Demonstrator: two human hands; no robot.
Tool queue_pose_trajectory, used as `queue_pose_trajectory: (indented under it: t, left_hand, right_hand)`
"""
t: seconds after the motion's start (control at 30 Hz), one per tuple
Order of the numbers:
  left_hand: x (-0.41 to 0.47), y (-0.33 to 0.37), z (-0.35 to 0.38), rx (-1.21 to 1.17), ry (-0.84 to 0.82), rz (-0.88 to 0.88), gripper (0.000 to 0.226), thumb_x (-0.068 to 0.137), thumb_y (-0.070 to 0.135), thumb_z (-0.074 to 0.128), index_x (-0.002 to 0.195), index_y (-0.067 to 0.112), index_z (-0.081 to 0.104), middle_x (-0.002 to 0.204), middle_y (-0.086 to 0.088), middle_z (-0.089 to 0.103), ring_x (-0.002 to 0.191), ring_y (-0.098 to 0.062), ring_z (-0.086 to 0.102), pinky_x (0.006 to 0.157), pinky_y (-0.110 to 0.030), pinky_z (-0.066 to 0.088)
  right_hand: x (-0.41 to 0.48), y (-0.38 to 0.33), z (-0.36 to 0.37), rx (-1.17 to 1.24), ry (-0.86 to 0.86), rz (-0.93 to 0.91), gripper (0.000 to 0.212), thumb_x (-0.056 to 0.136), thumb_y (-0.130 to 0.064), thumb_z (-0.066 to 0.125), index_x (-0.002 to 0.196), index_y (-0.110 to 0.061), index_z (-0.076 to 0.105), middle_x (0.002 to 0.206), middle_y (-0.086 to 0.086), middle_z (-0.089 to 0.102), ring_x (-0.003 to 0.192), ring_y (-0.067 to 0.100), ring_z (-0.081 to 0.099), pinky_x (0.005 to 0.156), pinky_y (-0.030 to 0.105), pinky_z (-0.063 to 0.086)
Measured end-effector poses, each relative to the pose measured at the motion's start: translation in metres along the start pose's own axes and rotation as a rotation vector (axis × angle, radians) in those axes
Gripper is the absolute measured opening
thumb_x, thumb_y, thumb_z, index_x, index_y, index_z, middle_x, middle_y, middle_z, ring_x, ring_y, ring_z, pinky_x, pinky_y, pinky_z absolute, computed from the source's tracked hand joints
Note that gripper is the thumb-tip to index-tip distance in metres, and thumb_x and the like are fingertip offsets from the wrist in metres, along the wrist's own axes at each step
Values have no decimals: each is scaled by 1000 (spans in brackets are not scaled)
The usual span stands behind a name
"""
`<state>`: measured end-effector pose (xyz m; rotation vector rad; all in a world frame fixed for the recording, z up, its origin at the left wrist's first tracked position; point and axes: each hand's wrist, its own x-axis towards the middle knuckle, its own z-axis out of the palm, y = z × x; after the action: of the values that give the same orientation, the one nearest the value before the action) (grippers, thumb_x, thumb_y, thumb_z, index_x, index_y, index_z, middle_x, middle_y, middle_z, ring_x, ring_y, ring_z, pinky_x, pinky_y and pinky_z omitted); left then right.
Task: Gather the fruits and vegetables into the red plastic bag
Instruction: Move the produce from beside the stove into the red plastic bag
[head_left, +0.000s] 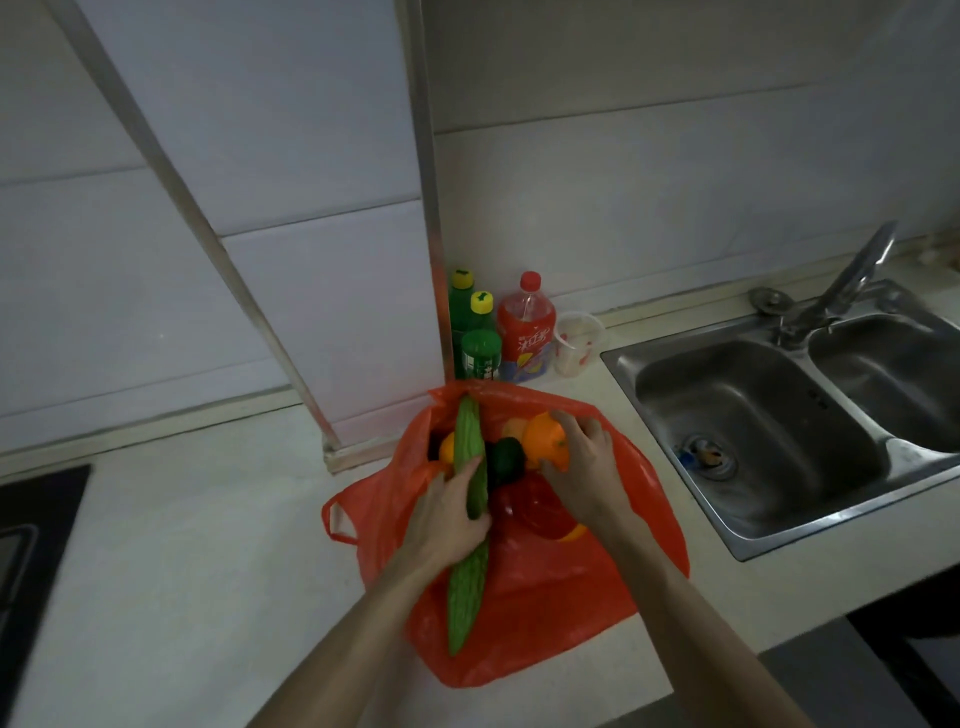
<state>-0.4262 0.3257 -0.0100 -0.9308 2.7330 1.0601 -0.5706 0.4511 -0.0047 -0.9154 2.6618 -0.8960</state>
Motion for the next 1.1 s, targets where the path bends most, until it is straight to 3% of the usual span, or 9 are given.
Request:
queue_pose_trajectory:
  t: [0.17,0.3,0.47,0.6,0.77,0.97,1.1]
  left_hand:
    - [-2,-8,6,29,-19,15,76,84,29,58,147,39,16,111,-9,53,91,-21,56,69,-30,47]
    - [-6,-2,-8,53,87,67,60,88,33,54,142,30,27,117,-7,50,105,-24,54,84,-36,48]
    - [-26,13,-27,49,130,223,42,90,32,50,130,22,44,102,4,48,95,-17,53,78,-32,46]
    - [-52,9,-30,106,94,344,38,92,34,48,129,24,46,103,7,52,90,-11,53,71,-24,40]
    - [-96,-17,-23,167,-8,527,41,91,32,49,131,22,47,113,2,57,100,-16,57,76,-26,44]
    - [-152,-60,-13,270,-168,725,39,88,33,47,125,21,50,112,-3,59,101,-25,59,81,-41,52]
    - [-187,-85,-9,399,-286,866,42,87,38,36,125,22,49,117,-1,57,104,-23,57,80,-40,53]
  right_hand:
    - [-5,9,1,-60,-24,28,65,84,-21,65,140,-28,33,137,12,37,126,32,36,98,44,43]
    - [-22,3,-7,-17,20,19,59,89,-28,60,140,-30,31,142,10,35,131,30,34,97,44,44]
    - [-76,-12,-13,3,135,-42,47,92,-29,54,136,-28,37,127,1,47,103,18,52,76,32,50]
    - [-135,-22,-9,11,224,-5,40,93,-27,51,132,-21,45,116,1,55,96,16,55,71,31,52]
    - [-217,-33,7,-33,288,137,38,91,-28,51,127,-16,51,110,5,59,94,21,59,71,38,54]
    - [-329,-63,52,-82,390,372,36,89,-16,59,124,-13,54,103,6,61,84,21,60,69,29,47]
    - [-402,-85,86,-33,423,577,36,90,-20,57,126,-16,52,111,6,62,94,23,60,77,32,49]
